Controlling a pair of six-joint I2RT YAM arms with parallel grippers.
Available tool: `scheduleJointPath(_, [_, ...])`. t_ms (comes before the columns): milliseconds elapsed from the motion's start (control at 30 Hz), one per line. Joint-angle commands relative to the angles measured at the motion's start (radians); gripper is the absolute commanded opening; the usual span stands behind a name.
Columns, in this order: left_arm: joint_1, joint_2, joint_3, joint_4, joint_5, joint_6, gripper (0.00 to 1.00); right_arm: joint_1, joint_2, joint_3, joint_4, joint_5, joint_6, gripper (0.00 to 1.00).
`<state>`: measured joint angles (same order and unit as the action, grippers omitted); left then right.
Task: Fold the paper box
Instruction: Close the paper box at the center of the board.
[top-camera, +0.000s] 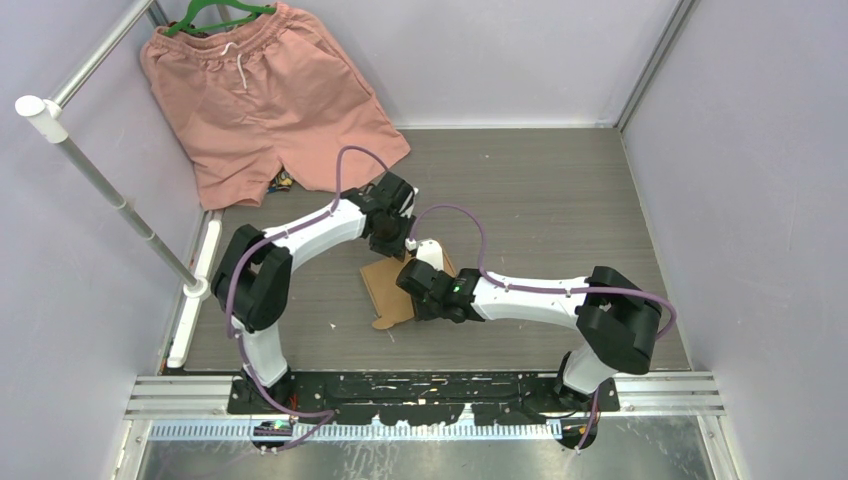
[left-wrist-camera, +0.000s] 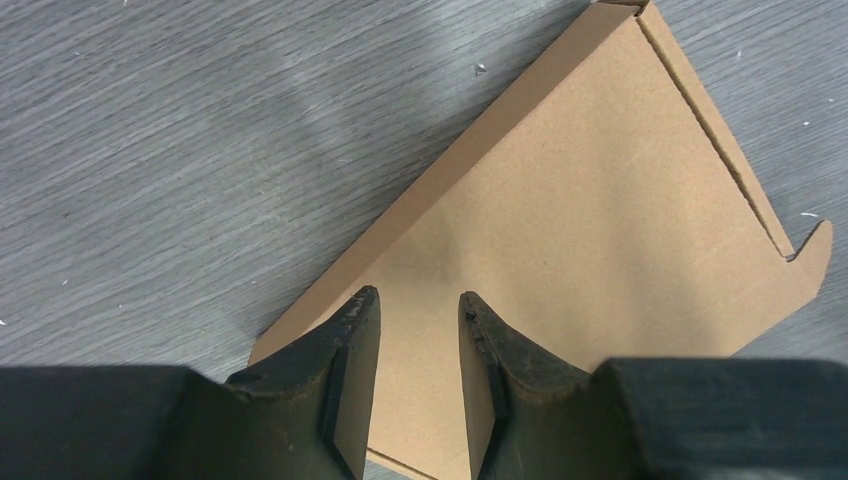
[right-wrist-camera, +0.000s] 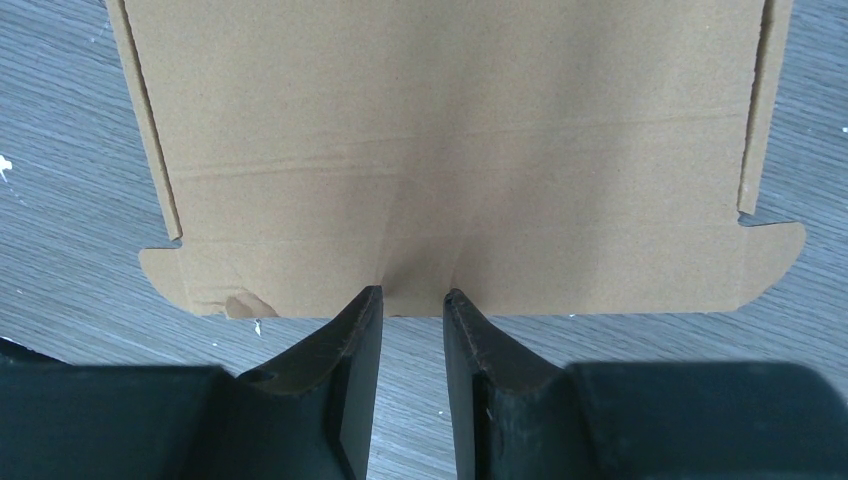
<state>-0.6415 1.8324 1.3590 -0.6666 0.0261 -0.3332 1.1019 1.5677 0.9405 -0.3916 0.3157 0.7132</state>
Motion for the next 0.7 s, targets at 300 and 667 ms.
scheduleJointPath(300, [-0.006, 0.070, 0.011, -0.010, -0.051, 0.006, 0.36, -0.004, 0.001, 0.017, 0.028, 0.008, -0.001, 0.35])
scheduleJointPath(667, [-0.007, 0.086, 0.008, 0.003, -0.032, 0.007, 0.36, -0.009, 0.023, -0.012, 0.065, 0.001, 0.003, 0.35])
